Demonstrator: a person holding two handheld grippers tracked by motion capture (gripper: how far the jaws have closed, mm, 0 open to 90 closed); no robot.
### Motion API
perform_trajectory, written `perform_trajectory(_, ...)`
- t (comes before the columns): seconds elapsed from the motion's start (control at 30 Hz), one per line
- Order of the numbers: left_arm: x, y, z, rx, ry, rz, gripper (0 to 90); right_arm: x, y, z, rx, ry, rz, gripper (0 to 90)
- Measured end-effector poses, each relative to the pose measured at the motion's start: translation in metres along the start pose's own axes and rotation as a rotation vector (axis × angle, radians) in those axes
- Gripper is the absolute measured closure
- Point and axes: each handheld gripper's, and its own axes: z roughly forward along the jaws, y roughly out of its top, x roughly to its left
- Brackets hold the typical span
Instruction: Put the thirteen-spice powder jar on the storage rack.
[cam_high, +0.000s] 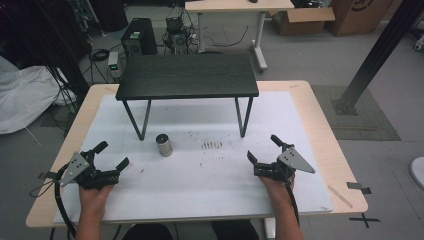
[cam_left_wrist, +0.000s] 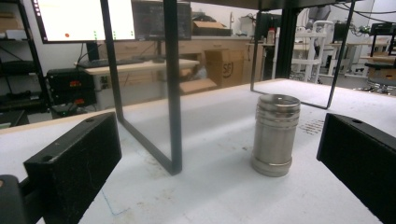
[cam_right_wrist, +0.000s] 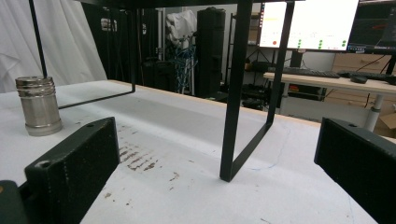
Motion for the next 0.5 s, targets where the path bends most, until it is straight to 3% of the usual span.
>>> perform_trajectory(0.4, 0.0007, 0.0007, 0.0008, 0.008, 0.009, -0.010, 0.2, -0.0011, 0.0001, 0.0003, 0.001, 0.001, 0.012, 0.0)
perform_trajectory(0.5, 0.0005, 0.0037, 0.0012, 0.012, -0.015, -0.021, 0.2, -0.0006, 0.0000, 0.0000, -0.001, 0.000, 0.007, 0.0)
